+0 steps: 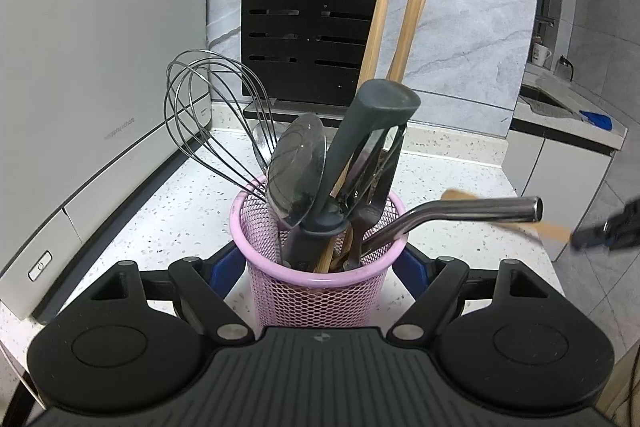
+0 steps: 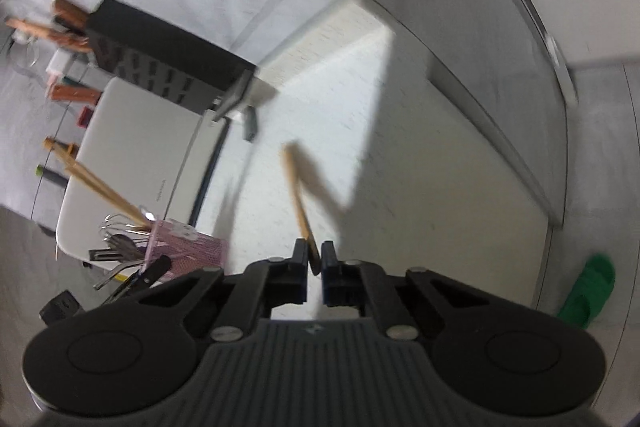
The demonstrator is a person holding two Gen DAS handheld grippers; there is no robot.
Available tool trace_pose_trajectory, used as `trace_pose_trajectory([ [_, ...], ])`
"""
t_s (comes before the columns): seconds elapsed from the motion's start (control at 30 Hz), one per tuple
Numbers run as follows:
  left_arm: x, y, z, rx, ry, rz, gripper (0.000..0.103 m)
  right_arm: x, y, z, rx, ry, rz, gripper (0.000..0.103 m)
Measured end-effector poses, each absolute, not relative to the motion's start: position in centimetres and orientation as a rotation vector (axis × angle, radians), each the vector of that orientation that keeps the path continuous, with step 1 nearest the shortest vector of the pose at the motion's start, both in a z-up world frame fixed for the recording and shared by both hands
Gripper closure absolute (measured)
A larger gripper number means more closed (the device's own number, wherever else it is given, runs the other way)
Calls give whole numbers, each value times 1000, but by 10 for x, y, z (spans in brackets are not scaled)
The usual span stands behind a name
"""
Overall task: Organize utensils
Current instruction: 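Lift the wooden spatula with the right gripper and carry it over the pink cup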
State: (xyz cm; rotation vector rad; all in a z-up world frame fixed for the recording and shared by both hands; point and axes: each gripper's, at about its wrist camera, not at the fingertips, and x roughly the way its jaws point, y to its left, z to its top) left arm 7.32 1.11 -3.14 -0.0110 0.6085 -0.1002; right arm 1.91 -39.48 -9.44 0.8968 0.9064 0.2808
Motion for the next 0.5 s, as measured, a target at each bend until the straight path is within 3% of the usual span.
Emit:
trace_pose_trajectory([
  [0.5, 60, 15, -31, 187, 530, -216, 3, 54, -330, 51, 398, 759, 474, 103],
])
